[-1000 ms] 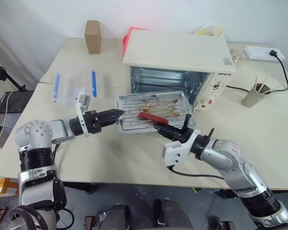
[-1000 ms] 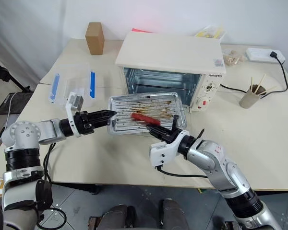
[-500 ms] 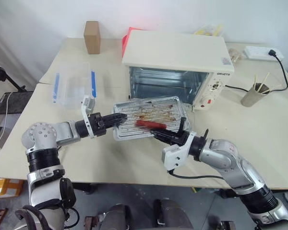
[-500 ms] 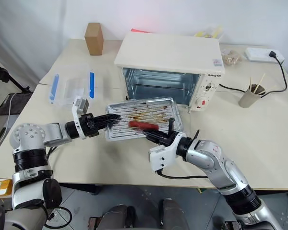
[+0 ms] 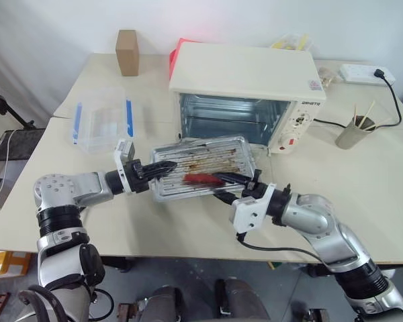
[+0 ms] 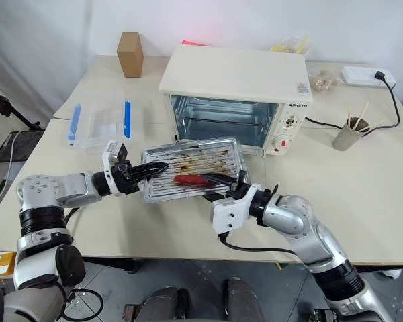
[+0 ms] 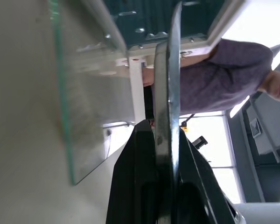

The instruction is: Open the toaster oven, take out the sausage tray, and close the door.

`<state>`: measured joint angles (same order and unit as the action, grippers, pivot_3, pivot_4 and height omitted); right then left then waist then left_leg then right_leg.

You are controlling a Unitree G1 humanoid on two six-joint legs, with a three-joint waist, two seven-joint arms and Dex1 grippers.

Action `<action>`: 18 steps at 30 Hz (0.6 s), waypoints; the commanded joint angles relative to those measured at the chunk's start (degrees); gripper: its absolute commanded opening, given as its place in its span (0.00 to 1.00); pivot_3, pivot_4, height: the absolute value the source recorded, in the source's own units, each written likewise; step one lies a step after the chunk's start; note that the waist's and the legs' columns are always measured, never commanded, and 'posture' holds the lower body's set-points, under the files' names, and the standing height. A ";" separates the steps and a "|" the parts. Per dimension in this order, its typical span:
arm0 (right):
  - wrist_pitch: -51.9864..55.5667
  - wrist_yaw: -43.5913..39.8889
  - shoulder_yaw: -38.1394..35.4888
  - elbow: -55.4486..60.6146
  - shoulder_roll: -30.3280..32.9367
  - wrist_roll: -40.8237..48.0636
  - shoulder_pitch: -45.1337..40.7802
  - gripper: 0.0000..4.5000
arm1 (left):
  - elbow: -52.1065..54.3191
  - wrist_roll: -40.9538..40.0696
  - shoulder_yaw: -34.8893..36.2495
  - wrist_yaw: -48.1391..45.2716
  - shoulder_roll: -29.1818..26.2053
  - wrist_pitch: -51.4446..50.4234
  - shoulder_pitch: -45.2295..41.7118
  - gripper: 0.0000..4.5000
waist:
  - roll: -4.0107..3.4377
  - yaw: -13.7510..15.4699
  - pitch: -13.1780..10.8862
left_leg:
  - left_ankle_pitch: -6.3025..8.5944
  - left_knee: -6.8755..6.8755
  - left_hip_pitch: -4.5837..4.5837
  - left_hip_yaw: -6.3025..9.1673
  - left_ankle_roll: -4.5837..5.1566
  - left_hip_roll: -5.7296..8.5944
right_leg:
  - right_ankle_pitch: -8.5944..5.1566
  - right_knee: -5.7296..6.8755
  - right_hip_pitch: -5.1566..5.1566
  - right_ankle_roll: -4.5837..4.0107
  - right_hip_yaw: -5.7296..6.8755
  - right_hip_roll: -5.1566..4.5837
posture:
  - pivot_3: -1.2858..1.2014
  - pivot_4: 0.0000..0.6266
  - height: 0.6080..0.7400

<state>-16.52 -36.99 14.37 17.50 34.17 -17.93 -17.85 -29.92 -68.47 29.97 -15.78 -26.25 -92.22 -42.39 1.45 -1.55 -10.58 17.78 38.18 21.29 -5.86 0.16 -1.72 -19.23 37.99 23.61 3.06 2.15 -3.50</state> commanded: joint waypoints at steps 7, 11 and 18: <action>-1.03 -2.06 -14.40 -2.05 2.70 21.37 12.36 0.70 | 2.52 -22.39 1.96 5.41 -11.13 -0.28 12.66 0.00 | 0.01 -0.21 0.01 | 0.02 -0.11 -0.07 0.03 -0.04 -0.03 | 0.00 -0.02 -0.02 -0.01 0.00 -0.01 | 0.52 0.24 1.00; 5.05 -3.35 -20.35 -5.62 1.71 31.66 12.96 0.57 | 5.96 -31.33 5.37 10.42 -12.42 3.03 20.37 0.00 | 0.03 -0.04 0.02 | 0.00 -0.04 -0.16 0.14 -0.04 0.00 | -0.02 -0.07 -0.22 -0.04 0.03 -0.08 | 0.52 0.24 1.00; 8.86 -12.55 -22.21 -15.32 4.61 37.54 11.80 0.02 | 17.27 -44.53 9.85 20.26 -8.83 17.87 35.04 0.00 | 0.04 0.02 0.02 | 0.02 -0.14 -0.12 0.35 -0.02 0.01 | -0.05 -0.13 -0.23 -0.09 0.19 -0.15 | 0.52 0.24 1.00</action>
<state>-7.45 -48.02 -6.41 2.15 37.70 18.05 -5.44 -15.81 -110.16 37.46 3.94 -35.53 -76.58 -7.81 1.49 -1.53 -10.56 17.79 38.04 21.18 -5.50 0.14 -1.71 -19.28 37.84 23.36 2.97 2.36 -3.65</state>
